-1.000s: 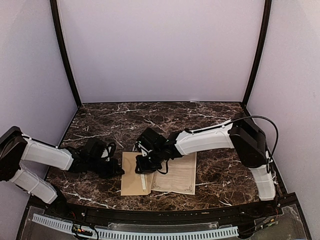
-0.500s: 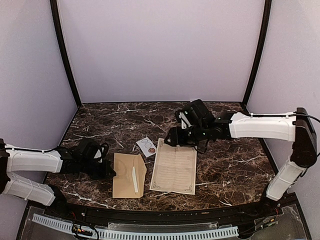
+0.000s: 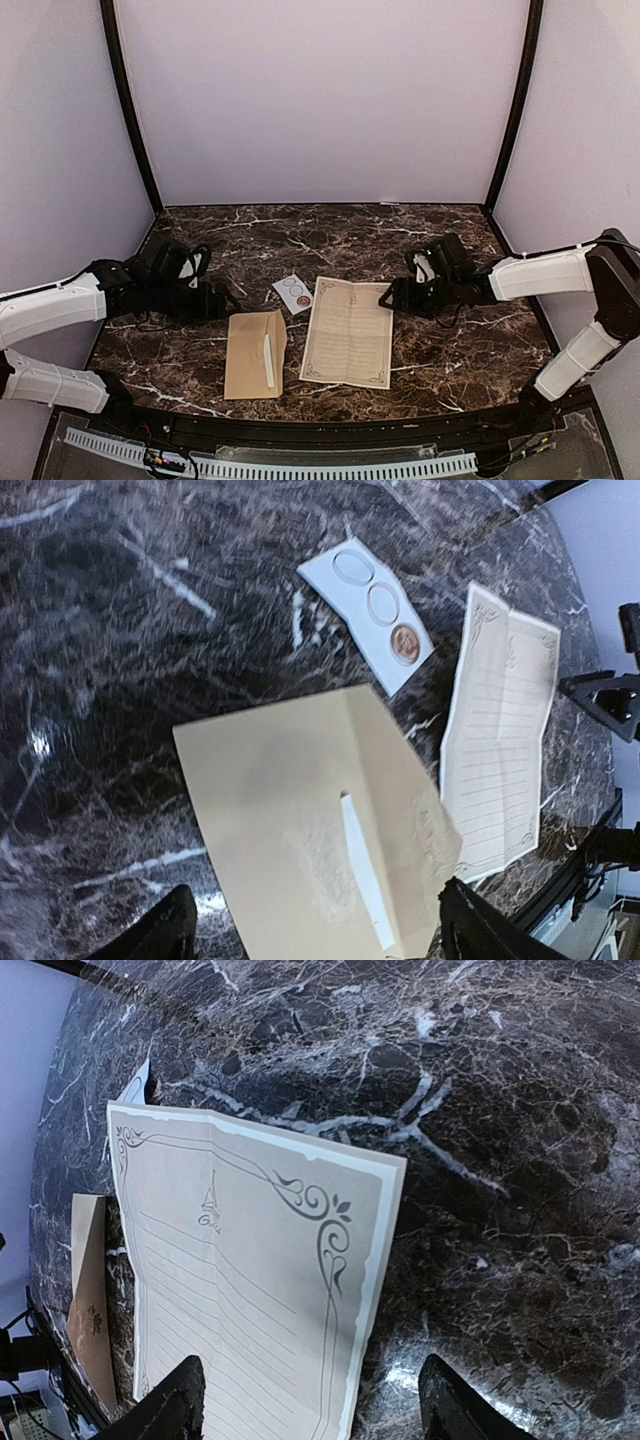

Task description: Place the letter into the envelope and seal it

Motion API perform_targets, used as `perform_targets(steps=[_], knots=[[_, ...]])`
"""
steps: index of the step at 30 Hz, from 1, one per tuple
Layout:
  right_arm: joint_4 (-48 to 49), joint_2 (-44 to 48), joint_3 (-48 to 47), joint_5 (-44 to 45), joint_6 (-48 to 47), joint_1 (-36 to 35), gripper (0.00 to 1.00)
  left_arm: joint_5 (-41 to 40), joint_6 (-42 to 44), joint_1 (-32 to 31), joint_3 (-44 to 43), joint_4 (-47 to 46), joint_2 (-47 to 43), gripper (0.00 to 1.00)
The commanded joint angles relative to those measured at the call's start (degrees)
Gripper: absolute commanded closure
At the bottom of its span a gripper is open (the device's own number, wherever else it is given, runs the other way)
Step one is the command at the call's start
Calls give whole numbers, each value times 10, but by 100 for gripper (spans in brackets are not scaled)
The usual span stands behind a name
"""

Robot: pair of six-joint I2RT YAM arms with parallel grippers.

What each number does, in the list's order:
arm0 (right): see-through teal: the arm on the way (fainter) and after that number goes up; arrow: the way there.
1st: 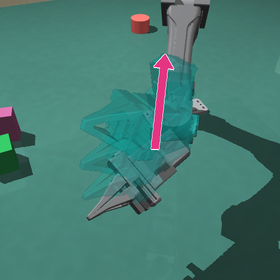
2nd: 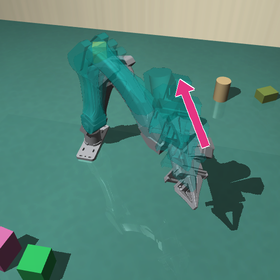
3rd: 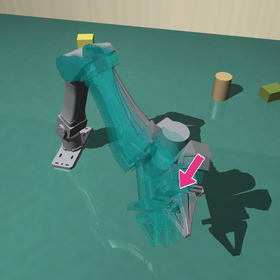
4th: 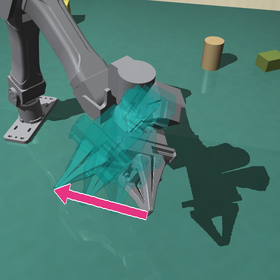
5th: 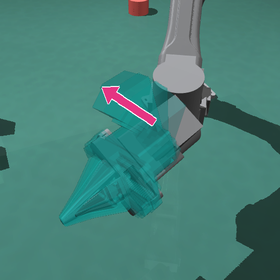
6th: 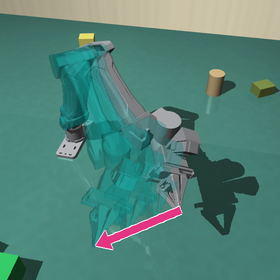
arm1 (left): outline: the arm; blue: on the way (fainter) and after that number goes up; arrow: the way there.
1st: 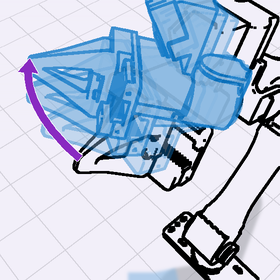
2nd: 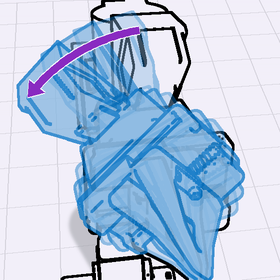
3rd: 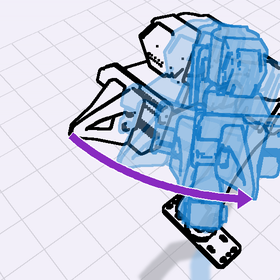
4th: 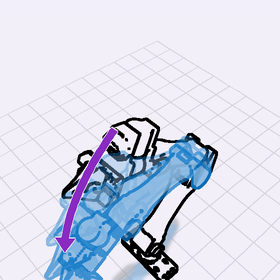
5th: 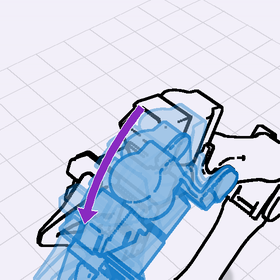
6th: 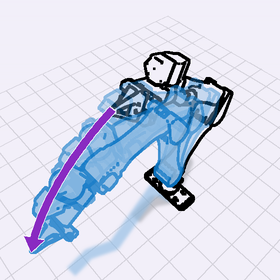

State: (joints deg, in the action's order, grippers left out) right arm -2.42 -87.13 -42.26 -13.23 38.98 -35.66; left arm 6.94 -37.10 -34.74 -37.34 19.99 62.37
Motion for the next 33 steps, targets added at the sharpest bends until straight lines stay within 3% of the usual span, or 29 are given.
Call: perform_targets(steps=[1,7,10,15,23,29,33], knots=[[98,6,32,-45,-14,24,31,53,103,53,-75,37,-1,16],[144,-32,40,-65,-25,33,39,164,199,142,-172,-1,24,15],[166,-47,46,-71,-20,37,43,157,224,162,-191,-38,24,14],[199,-74,48,-100,-19,38,48,117,247,164,-172,-106,20,14],[249,-114,55,-131,-6,38,54,137,270,164,-110,-155,18,20],[280,-131,64,-144,4,38,69,112,260,164,-110,-146,25,19],[288,-132,67,-148,8,38,85,110,262,164,-107,-149,22,19]])
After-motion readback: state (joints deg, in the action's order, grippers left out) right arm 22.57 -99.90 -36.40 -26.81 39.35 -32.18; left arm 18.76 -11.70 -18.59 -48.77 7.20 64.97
